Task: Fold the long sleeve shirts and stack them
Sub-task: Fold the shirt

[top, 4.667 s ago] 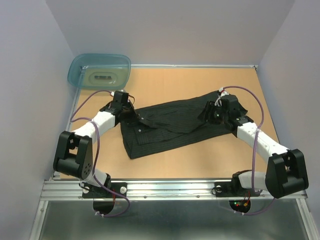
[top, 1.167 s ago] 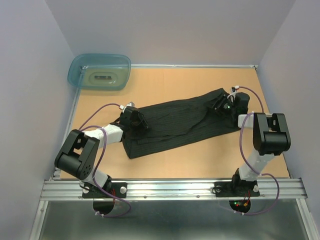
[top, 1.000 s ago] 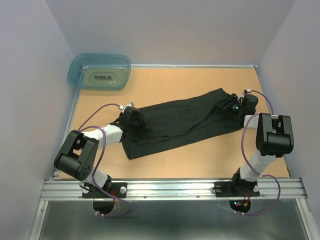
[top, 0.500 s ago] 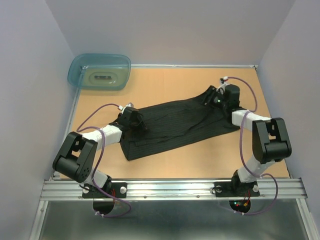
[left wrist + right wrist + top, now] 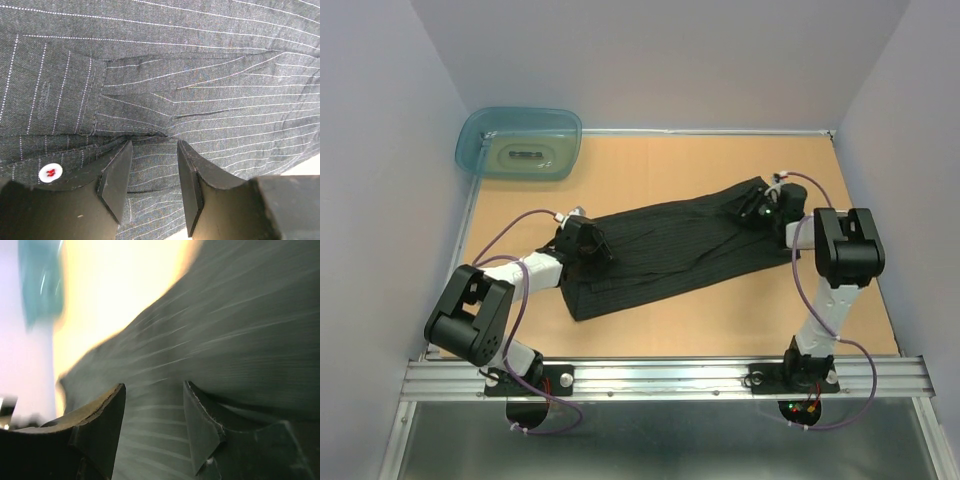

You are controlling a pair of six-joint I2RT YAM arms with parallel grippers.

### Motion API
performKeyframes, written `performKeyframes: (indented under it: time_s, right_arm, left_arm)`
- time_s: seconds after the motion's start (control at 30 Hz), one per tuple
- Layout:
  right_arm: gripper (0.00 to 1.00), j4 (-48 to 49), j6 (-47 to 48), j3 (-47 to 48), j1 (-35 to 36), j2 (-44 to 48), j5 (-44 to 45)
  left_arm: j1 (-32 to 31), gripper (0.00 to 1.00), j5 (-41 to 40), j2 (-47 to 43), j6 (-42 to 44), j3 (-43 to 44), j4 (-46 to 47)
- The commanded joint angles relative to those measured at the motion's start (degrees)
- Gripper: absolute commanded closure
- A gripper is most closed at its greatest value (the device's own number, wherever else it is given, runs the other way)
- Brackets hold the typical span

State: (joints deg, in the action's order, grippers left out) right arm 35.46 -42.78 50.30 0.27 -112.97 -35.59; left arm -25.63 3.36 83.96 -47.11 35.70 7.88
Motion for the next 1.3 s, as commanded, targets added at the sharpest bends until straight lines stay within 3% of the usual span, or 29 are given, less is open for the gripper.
performKeyframes:
  time_s: [0.0, 0.1, 0.23, 0.53, 0.67, 0.77, 0.87, 1.1, 1.27]
  right_arm:
    - [0.44, 5.4, 1.3, -2.9, -9.0, -1.1, 2.5]
    - [0.44, 5.2, 0.8, -3.6, -11.3, 1.7, 2.6]
    - [0.44, 4.4, -1.9, -3.7, -9.4, 8.9, -1.5]
    - [0.44, 0.0, -4.2, -9.3, 6.5, 25.4, -5.8]
    - [0.44, 0.1, -6.0, -12.2, 16.1, 26.4, -5.6]
    - [0.44, 0.6, -6.3, -14.7, 19.1, 24.2, -4.8]
    - [0.44, 5.6, -8.2, -19.6, 19.6, 22.0, -3.2]
    - [0.45, 5.9, -8.2, -26.3, 18.5, 15.7, 3.8]
    - [0.46, 4.5, -6.9, -29.8, 14.5, 22.0, 2.2]
  left_arm:
    - [1.1, 0.46, -0.3, -0.1, 0.1, -3.2, -3.2]
    - [1.3, 0.47, 0.1, -0.6, 0.3, -3.6, -3.3]
    - [1.3, 0.46, 0.2, -2.0, 0.4, -3.2, -4.0]
    - [1.2, 0.46, -0.1, -3.5, 0.9, -1.7, -5.1]
    - [1.2, 0.46, -0.3, -3.4, 0.8, -1.5, -5.1]
    - [1.2, 0.46, -0.4, -3.2, 0.8, -1.3, -5.1]
    - [1.2, 0.46, -0.5, -2.9, 0.6, -1.2, -5.1]
    - [1.2, 0.46, -0.6, -3.2, 0.0, -1.4, -4.9]
    - [1.2, 0.46, 0.0, -5.3, -0.2, -2.2, -5.6]
